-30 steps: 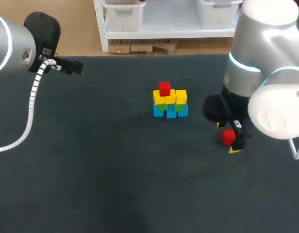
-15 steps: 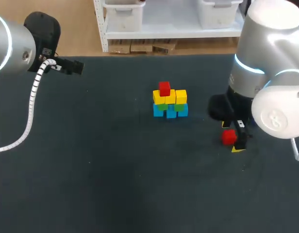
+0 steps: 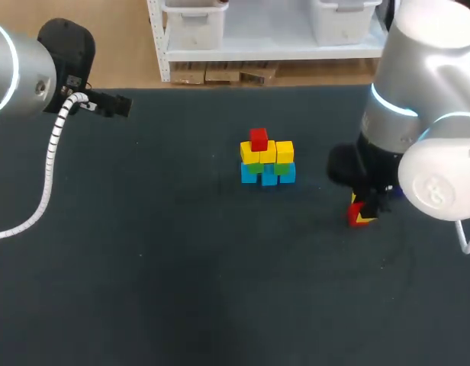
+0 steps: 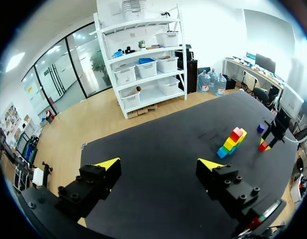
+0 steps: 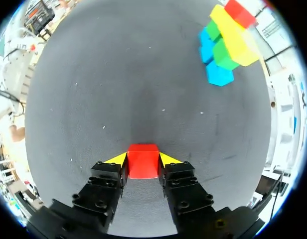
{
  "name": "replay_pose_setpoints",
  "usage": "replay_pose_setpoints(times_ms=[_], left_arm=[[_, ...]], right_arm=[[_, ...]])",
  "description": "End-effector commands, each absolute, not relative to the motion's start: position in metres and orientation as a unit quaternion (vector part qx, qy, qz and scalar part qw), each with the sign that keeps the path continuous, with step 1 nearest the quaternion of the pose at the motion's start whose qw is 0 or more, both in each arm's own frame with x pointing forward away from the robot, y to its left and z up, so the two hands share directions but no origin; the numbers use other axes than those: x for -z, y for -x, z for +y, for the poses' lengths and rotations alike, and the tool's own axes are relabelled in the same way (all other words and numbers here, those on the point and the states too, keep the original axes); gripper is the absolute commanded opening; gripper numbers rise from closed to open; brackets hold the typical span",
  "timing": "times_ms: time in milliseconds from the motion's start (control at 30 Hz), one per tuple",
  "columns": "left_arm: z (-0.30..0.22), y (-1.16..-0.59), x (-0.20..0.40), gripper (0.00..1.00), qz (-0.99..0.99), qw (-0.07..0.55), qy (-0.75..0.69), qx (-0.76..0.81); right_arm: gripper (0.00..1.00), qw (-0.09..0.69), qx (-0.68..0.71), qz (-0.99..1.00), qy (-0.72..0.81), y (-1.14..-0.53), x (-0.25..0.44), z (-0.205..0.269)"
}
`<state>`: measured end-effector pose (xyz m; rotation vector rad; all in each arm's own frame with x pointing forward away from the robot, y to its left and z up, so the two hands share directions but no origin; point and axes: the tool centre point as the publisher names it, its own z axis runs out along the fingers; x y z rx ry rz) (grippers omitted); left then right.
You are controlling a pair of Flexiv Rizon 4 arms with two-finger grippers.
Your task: Place the blue cubes, place green cubes on the blue cubes, place the yellow cubes on the green cubes, then place the red cubes on the yellow cubes, and place purple cube on the red cubes.
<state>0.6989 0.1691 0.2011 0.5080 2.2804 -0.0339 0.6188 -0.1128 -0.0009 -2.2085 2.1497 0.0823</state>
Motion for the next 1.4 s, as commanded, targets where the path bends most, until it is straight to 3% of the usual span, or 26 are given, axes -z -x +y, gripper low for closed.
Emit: replay_pose_setpoints(times_ms=[33,600,933,1400], left_arm=[[0.171,-0.699,-0.201,1.0,0.898,0.391,-0.202,0.017],[0.171,-0.699,-0.201,1.0,0.898,0.391,-0.202,0.017],[0.171,-0.699,-0.201,1.0,0.898,0.391,-0.202,0.017],[0.171,-0.699,-0.201,1.0,0.898,0.391,-0.202,0.017]], right_arm=[[0.0,0.038,-0.035,0.71,0.703,-0.622,-0.02,-0.115],[0.0,0.057,-0.002,0.741,0.669,-0.695,-0.134,-0.072],[0.0,0.057,0.025,0.734,0.677,-0.711,-0.131,-0.023],[0.0,0.076,0.015,0.741,0.667,-0.718,-0.12,-0.007]])
